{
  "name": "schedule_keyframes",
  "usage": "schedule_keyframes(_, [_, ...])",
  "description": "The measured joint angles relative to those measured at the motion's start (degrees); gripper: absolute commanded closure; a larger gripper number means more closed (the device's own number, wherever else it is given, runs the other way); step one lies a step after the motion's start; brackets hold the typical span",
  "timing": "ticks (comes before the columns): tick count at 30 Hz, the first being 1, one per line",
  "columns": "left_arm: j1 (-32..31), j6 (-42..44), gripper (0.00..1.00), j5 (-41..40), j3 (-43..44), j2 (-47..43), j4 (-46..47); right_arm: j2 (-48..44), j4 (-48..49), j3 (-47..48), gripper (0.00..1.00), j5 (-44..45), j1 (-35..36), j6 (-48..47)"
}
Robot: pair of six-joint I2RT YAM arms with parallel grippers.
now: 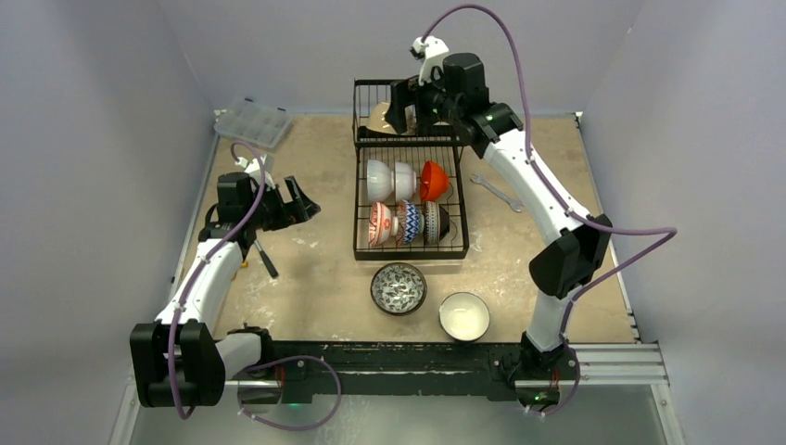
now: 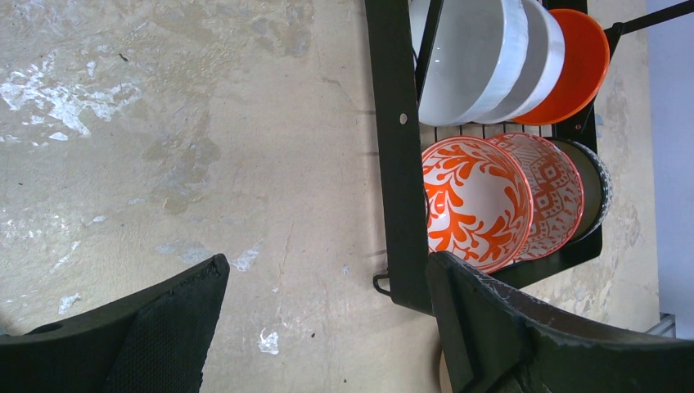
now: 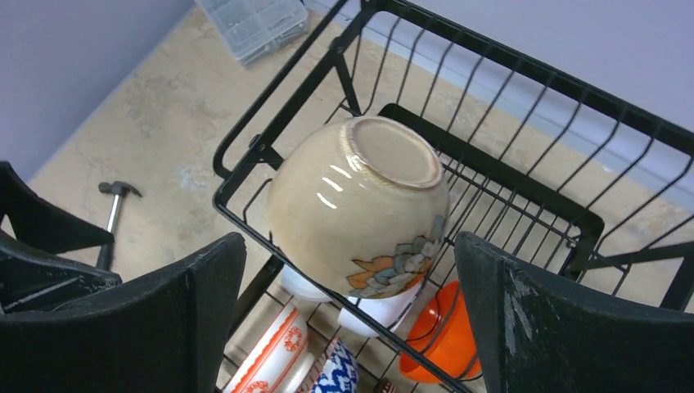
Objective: Load the bowls into the dish rack
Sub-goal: Adjust the bowl in the dish rack.
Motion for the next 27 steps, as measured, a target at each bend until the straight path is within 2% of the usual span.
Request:
schedule_keyframes(13, [0.0,0.0,0.11,0.0,0.0,0.0,0.0,6.9,-1.4,2.4,0.03,-7.5,-2.6,8.6])
schedule_keyframes(27, [0.0,0.0,0.12,0.0,0.0,0.0,0.0,10.0,-1.8,7.3,0.09,-11.9,-2.9,9.2])
